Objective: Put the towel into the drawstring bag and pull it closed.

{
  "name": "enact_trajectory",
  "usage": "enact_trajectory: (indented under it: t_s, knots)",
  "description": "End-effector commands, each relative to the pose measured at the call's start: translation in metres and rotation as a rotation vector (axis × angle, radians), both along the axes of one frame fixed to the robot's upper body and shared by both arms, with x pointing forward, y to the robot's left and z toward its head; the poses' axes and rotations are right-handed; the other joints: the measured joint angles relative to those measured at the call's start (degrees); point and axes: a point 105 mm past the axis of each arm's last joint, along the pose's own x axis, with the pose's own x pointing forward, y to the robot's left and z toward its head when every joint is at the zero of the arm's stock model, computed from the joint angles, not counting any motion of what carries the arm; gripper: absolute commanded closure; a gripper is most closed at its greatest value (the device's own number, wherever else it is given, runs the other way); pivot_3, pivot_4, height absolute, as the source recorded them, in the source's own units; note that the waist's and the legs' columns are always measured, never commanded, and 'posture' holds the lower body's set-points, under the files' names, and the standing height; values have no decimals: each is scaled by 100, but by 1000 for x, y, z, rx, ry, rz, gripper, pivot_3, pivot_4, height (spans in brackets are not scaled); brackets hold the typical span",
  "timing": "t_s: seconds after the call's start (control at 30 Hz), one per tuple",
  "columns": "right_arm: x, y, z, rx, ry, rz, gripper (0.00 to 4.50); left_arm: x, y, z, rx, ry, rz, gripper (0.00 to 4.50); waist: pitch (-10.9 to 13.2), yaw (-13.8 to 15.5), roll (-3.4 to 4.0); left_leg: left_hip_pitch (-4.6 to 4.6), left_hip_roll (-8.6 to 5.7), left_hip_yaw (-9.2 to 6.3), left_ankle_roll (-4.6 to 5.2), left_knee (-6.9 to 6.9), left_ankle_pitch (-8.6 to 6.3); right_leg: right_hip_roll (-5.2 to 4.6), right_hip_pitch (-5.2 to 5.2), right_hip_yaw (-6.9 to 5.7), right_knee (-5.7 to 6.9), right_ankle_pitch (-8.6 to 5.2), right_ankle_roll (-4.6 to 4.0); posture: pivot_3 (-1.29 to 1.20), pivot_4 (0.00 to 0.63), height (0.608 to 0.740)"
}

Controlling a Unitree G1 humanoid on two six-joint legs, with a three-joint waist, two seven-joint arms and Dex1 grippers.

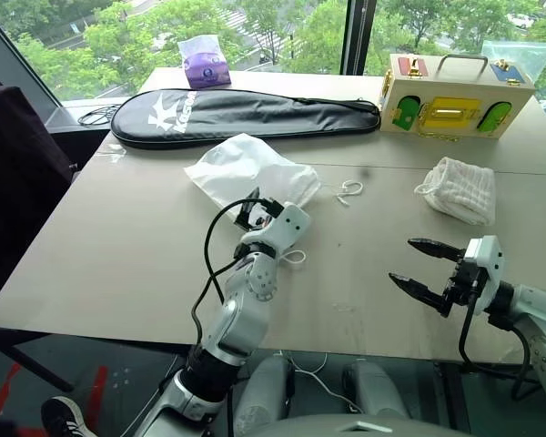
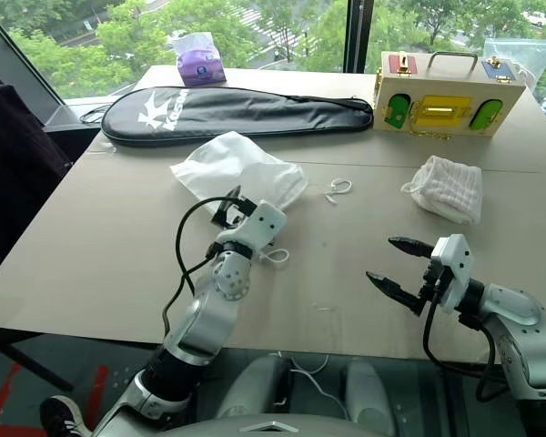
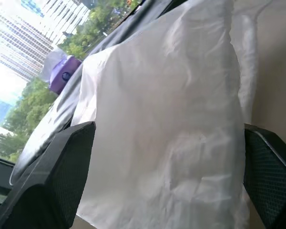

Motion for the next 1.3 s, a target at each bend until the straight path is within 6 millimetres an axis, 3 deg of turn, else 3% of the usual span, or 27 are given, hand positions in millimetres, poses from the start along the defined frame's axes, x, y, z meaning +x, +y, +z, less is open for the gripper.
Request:
enact_trajectory:
  t_s: [0.03,0.17,0.3,0.37,0.63,0.8,1.0,1.23,1.3]
  knots:
    - [1,0,8,2,-42,7,0,-2,4,19,-23,-105,21,22,0,0,0,0,0,0,0,0,0,0,0,0,0,0,0,0,150,740]
    - [2,-2,8,-2,-50,2,0,2,10,0,-31,-50,52,22,0,-1,0,0,0,0,0,0,0,0,0,0,1,0,0,0,150,740]
    - [4,-5,8,-6,-60,-8,0,2,12,0,-38,-68,59,22,0,-2,0,0,0,-1,0,0,0,1,-1,-2,2,0,0,0,150,740]
    - [5,-5,8,-8,-64,-12,0,2,14,2,-47,-84,59,774,0,-1,0,0,0,-1,0,0,0,1,0,-2,2,0,0,0,150,740]
    - [9,-4,9,0,-92,-18,0,-1,21,12,-78,-138,56,4479,0,-1,0,1,0,-1,0,0,0,0,0,-2,3,0,0,0,150,740]
    - [23,-11,24,60,-158,-112,0,-7,25,13,-106,-102,-5,4479,0,0,0,1,1,-1,0,-1,0,0,-1,-2,3,0,0,0,150,740]
    - [78,-65,41,10,-224,-558,0,-6,37,26,-169,-108,3,4479,0,2,-1,3,-1,7,-1,3,1,-4,-2,4,4,1,-1,0,150,740]
    - [114,-111,71,129,-164,-808,0,17,34,56,-291,-79,-20,4479,0,-7,-2,-3,-8,4,-1,3,2,17,-2,-3,5,1,-1,0,150,740]
    - [125,-132,70,122,-102,-917,0,23,36,60,-296,-48,-18,4479,0,-15,-2,-3,-8,7,-1,2,2,20,-2,-1,3,1,-1,0,150,740]
